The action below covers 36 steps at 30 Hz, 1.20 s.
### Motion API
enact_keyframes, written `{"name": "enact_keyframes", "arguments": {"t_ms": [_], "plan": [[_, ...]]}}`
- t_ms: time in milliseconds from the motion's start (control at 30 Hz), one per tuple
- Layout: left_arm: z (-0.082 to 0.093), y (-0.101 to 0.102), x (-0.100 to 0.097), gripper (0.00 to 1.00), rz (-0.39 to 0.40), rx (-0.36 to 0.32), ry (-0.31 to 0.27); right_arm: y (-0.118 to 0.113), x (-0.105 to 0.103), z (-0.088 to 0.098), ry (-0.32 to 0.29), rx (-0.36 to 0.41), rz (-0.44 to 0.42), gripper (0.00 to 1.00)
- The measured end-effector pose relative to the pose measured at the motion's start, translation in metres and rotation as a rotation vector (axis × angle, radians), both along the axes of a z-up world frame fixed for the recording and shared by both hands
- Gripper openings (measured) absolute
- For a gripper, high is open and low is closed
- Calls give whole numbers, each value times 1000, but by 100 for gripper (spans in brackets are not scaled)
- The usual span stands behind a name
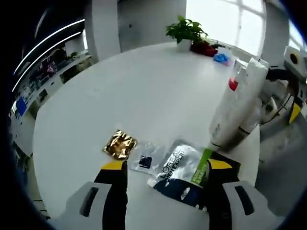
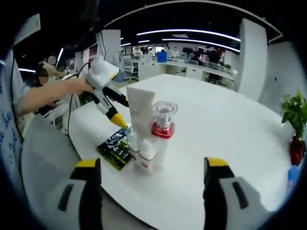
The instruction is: Arrange the skincare products in the storage area until every visible bottle or jar stands upright without overlapping.
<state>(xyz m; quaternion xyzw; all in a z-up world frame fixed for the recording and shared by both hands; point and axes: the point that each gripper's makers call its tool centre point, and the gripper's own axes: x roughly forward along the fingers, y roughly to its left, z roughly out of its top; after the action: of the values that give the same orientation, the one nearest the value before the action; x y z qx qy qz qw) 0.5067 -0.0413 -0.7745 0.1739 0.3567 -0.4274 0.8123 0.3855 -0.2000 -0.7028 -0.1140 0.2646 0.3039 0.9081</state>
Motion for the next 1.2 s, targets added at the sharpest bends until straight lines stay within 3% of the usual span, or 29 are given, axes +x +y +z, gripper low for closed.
{"name": "enact_keyframes", "arguments": {"t_ms": [467,767,1200], "plan": [[-20,-9,13,52,-30,34,64,-2,2,-9,47,-13,2,84],[-37,-4,21,41,-49,138,98,-1,2,-10,59,-2,-3,82],[-50,-3,30,43,-43,177,116,-7,1,-14,79,20,-31,80]]}}
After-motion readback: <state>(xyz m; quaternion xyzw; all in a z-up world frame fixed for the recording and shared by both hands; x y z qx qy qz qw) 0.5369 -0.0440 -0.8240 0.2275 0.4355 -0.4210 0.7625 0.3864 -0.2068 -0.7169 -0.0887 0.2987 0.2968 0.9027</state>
